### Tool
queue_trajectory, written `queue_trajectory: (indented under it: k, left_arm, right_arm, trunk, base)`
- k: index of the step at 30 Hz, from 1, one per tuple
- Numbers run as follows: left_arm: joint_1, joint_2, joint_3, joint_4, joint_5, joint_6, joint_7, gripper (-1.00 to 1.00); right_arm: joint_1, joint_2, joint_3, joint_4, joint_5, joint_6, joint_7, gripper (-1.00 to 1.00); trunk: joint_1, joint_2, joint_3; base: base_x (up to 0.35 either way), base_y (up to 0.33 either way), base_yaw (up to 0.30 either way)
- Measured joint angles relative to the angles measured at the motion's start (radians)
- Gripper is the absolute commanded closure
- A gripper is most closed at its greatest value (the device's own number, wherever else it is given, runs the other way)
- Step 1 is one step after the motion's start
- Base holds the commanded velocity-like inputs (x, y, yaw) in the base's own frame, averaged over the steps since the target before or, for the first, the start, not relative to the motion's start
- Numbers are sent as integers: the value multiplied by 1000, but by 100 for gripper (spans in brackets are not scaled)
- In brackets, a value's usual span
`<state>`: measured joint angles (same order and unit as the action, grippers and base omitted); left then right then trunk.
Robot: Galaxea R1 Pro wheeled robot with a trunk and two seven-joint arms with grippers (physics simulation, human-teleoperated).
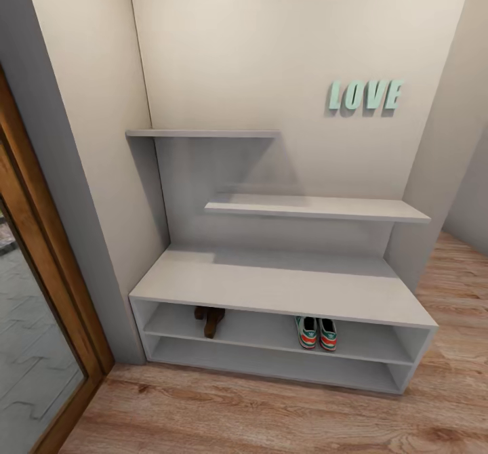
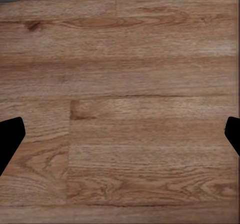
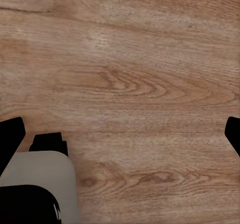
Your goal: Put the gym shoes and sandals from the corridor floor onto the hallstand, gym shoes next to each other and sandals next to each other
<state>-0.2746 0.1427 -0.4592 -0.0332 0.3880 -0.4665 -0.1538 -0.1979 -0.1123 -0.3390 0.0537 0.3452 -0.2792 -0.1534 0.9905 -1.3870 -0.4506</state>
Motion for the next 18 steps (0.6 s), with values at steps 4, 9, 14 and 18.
queue_trajectory:
  k: [4,9,14,18]
  left_arm:
    - [0,-3,0,0,0,0,0,-100]
    - [0,-5,0,0,0,0,0,-100]
    - [0,-6,0,1,0,0,0,-100]
    - [0,-6,1,0,0,0,-1,-100]
  right_arm:
    - [0,0,0,0,0,0,0,-100]
    - [0,0,0,0,0,0,0,-100]
    - [0,0,0,0,0,0,0,-100]
    - [0,0,0,0,0,0,0,-100]
  trunk:
    - [0,0,0]
    - [0,0,0]
    - [0,0,0]
    - [0,0,0]
  base:
    - [0,0,0]
    - [0,0,0]
    - [0,0,0]
    - [0,0,0]
